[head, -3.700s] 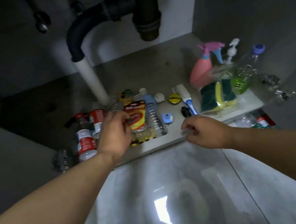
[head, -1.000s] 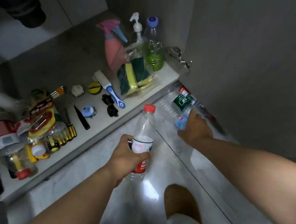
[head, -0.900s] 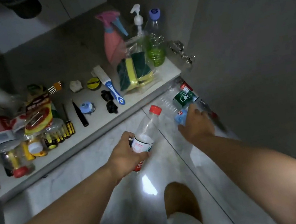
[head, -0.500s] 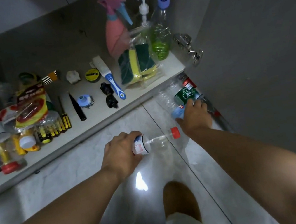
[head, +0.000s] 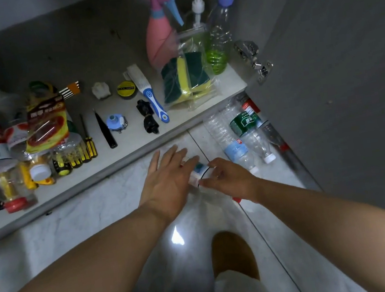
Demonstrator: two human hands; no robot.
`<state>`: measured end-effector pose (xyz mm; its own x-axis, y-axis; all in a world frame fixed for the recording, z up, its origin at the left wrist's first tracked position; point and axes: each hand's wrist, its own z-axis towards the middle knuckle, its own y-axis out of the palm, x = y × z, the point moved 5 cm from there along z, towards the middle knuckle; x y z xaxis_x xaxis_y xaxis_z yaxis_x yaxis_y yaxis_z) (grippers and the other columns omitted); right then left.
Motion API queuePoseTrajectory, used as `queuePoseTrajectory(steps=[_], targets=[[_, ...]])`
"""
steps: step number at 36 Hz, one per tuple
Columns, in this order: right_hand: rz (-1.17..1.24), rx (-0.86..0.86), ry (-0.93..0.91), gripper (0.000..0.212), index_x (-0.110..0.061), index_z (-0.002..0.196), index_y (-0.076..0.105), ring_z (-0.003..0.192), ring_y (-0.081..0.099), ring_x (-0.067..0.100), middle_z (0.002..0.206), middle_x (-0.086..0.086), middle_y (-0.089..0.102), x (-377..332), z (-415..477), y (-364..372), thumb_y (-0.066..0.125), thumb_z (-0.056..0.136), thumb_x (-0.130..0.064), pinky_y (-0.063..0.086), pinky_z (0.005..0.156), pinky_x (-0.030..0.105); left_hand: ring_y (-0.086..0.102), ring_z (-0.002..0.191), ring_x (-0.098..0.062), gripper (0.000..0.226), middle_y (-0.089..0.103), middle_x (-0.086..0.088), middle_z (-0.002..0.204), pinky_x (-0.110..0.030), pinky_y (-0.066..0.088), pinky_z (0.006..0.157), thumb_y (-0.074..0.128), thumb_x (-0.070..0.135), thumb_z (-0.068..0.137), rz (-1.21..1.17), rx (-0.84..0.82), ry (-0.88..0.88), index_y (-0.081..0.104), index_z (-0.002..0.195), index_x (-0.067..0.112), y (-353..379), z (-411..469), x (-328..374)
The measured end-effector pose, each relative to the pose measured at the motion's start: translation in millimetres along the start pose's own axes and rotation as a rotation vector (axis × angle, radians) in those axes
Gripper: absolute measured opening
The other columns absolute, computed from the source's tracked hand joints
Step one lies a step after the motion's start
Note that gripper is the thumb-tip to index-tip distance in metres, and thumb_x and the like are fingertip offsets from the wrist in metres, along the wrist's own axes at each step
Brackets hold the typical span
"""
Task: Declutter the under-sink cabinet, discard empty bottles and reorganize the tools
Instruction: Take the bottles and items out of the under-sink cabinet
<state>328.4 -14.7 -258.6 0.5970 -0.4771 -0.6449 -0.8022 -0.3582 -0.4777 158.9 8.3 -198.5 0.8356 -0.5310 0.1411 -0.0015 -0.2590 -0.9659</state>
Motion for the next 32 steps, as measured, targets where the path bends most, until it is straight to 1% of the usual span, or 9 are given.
queuePoseTrajectory(steps=[2,4,8,13,18,22,26,29,32], targets=[[-0.183,0.218,-0.025,0.064,-0.021,0.123,0.055,0.100,0.061,0.019,0.110,0.001,0.062,7.1,5.5,-7.1,0.074,0.077,-0.061,0.055,0.082,0.036,0.020,0.153,-0.020,0.071,0.032,0.001,0.161,-0.042,0.005,0.126,0.063,0.020,0.092,-0.039,0.040,0.008,0.033,0.154,0.033,-3.9,-2.4,-1.9],[-0.317,0.351,0.010,0.069,-0.018,0.128,0.049,0.110,0.056,0.026,0.120,0.007,0.059,12.5,8.3,-10.3,0.070,0.079,-0.063,0.054,0.088,0.044,0.028,0.148,-0.020,0.063,0.038,0.000,0.156,-0.038,0.013,0.124,0.061,0.022,0.093,-0.063,0.033,0.025,0.039,0.151,0.031,-7.3,-4.6,-6.7],[-0.522,0.453,0.116,0.076,-0.016,0.138,0.033,0.125,0.044,0.033,0.136,0.013,0.045,14.3,13.8,-12.2,0.064,0.083,-0.059,0.051,0.093,0.051,0.032,0.142,-0.018,0.059,0.039,0.001,0.151,-0.032,0.024,0.116,0.056,0.019,0.094,-0.114,-0.008,-0.016,0.038,0.151,0.026,-9.2,-8.5,-24.2],[-0.608,0.484,0.122,0.073,-0.014,0.138,0.030,0.133,0.037,0.035,0.144,0.018,0.035,5.1,20.4,-15.0,0.065,0.087,-0.052,0.054,0.089,0.050,0.039,0.132,-0.019,0.052,0.044,0.001,0.142,-0.032,0.034,0.106,0.055,0.021,0.096,-0.115,-0.089,-0.029,0.042,0.146,0.025,-8.8,-17.8,-45.7],[-0.650,0.451,0.121,0.072,-0.015,0.139,0.032,0.132,0.040,0.033,0.139,0.016,0.040,-8.7,27.0,-17.7,0.069,0.088,-0.049,0.054,0.092,0.048,0.042,0.129,-0.017,0.048,0.046,0.004,0.139,-0.034,0.041,0.105,0.059,0.028,0.094,-0.106,-0.173,0.004,0.047,0.141,0.028,-17.7,-25.5,-63.4],[-0.620,0.419,-0.050,0.065,-0.012,0.137,0.036,0.128,0.044,0.033,0.135,0.017,0.045,-68.0,27.1,-5.9,0.068,0.089,-0.044,0.052,0.094,0.048,0.045,0.126,-0.016,0.045,0.046,0.005,0.137,-0.036,0.046,0.103,0.059,0.027,0.095,-0.080,-0.148,-0.049,0.050,0.138,0.029,-60.4,-55.2,-110.3],[-0.515,0.298,-0.177,0.048,-0.008,0.128,0.046,0.112,0.054,0.032,0.122,0.015,0.055,-57.2,16.0,-14.8,0.066,0.092,-0.034,0.050,0.092,0.047,0.049,0.117,-0.016,0.037,0.052,0.005,0.127,-0.036,0.049,0.096,0.057,0.023,0.095,-0.114,-0.149,0.030,0.055,0.132,0.029,-69.6,-48.5,-106.4],[-0.504,0.162,-0.289,0.029,-0.015,0.114,0.050,0.094,0.057,0.025,0.103,0.005,0.058,-60.0,10.3,-21.0,0.064,0.092,-0.028,0.049,0.080,0.039,0.053,0.109,-0.017,0.031,0.055,0.003,0.117,-0.037,0.051,0.090,0.059,0.023,0.094,-0.106,-0.134,0.062,0.059,0.125,0.026,-82.5,-44.2,-108.9],[-0.490,0.085,-0.359,0.026,-0.028,0.111,0.048,0.075,0.054,0.011,0.082,-0.009,0.056,-112.4,2.7,-14.1,0.064,0.090,-0.031,0.040,0.062,0.026,0.056,0.112,-0.020,0.032,0.057,0.001,0.122,-0.038,0.050,0.094,0.063,0.021,0.090,-0.095,-0.033,-0.049,0.060,0.121,0.025,-112.6,-65.3,-150.3]])
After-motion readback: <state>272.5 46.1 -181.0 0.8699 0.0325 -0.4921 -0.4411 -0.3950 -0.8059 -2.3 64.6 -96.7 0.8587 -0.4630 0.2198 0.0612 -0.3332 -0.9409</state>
